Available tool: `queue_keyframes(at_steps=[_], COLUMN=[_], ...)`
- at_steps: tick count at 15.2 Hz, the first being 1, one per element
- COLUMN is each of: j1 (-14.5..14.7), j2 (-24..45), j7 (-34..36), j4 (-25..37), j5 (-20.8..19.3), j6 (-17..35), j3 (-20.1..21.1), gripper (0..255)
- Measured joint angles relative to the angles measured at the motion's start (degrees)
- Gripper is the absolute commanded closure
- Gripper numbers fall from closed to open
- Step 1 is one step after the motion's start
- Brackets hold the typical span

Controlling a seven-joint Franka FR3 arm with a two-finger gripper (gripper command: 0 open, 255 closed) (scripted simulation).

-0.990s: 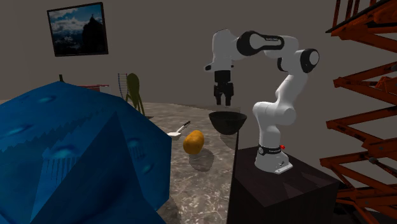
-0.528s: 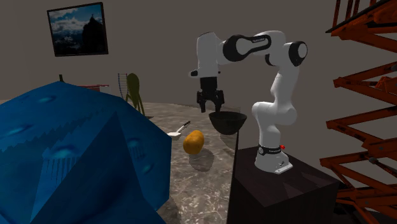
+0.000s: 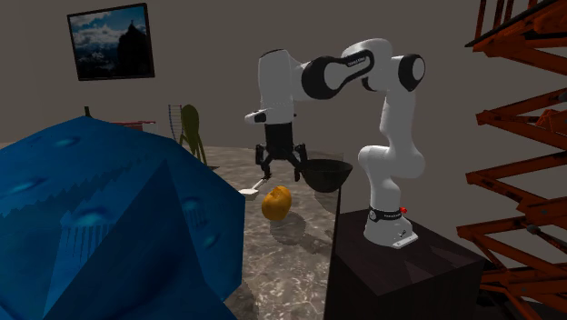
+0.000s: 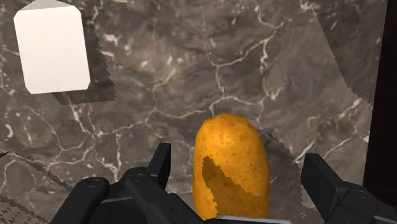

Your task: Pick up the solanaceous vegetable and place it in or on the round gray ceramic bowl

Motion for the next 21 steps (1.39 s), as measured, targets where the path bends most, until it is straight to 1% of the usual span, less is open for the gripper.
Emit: queue_keyframes(at_steps=[2,4,10,16,17,21], j1=[1.03,1.22,1.32,1.32,1.32,1.31], j2=[2.79,3.72,4.74,4.82,4.82,4.81], j7=[-3.45,-4.66,-5.06,-5.07,-5.07,-5.07], j4=[1.70,1.68,-1.64,-2.05,-2.05,-2.02], j5=[-0.25,-0.33,-0.30,-0.28,-0.28,-0.29], j6=[0.85,1.76,6.04,6.58,6.58,6.58], j3=[0.69,0.78,0.85,0.85,0.85,0.84], gripper=[0,0,0,0,255,255])
